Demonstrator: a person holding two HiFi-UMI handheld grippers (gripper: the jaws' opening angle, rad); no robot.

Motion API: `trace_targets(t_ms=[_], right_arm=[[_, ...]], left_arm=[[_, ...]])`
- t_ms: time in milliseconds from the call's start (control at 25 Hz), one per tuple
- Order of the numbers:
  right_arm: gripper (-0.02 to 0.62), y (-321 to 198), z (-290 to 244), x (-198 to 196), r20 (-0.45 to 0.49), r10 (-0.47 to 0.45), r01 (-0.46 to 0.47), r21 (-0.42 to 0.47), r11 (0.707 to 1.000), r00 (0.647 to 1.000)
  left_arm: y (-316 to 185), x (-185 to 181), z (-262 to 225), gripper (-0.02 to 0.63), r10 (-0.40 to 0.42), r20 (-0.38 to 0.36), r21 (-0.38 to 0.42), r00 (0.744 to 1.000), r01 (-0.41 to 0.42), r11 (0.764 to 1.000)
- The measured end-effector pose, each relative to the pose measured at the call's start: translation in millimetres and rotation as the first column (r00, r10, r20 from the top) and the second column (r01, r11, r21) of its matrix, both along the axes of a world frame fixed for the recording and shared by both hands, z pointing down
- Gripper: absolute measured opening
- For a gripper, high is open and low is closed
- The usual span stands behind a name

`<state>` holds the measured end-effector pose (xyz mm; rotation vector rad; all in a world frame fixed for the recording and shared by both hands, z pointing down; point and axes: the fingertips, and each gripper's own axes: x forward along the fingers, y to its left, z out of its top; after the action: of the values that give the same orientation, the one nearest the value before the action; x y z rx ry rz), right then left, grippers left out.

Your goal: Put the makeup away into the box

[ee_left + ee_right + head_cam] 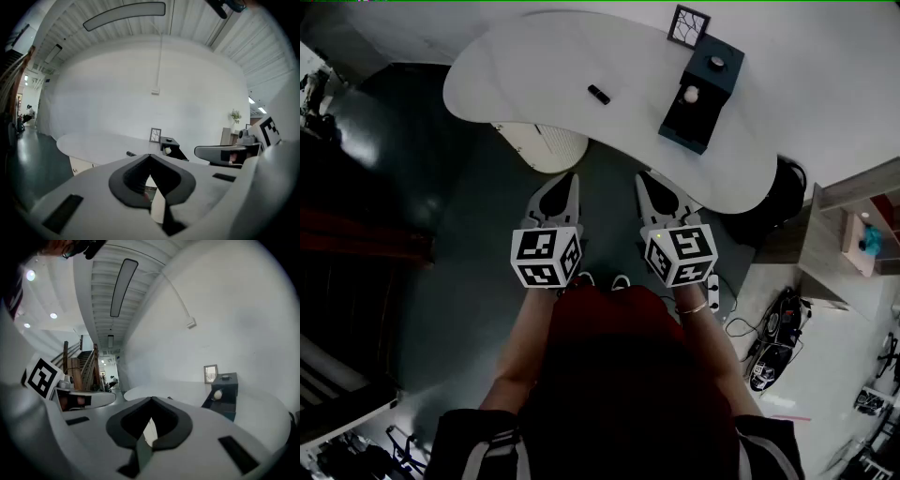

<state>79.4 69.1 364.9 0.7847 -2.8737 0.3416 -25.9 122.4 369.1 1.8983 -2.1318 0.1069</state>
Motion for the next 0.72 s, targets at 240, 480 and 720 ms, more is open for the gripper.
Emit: trace_targets(t_ms=[240, 480, 720], right_arm=[[0.014, 0.7, -1.1, 8.1, 0.033, -0.010, 0.010, -0.022, 1.000, 0.999], [0.015, -3.4, -6.6, 9.5, 0.036, -0.025, 0.026, -0.010, 1.000, 0.999], [0.015, -2.9, -11.0, 4.9, 0.033, -0.063, 0.063, 0.004, 0.998, 0.997]], left_arm=[[2.4, 7.8, -1.7, 0.021, -0.014, 0.010, 0.000, 1.000, 0.014, 1.000], [7.7, 12.5, -5.2, 0.021, -0.036, 0.032, -0.003, 0.999, 0.036, 0.999], [13.7, 13.7, -12.9, 0.021, -0.060, 0.044, 0.013, 0.997, 0.059, 0.998]])
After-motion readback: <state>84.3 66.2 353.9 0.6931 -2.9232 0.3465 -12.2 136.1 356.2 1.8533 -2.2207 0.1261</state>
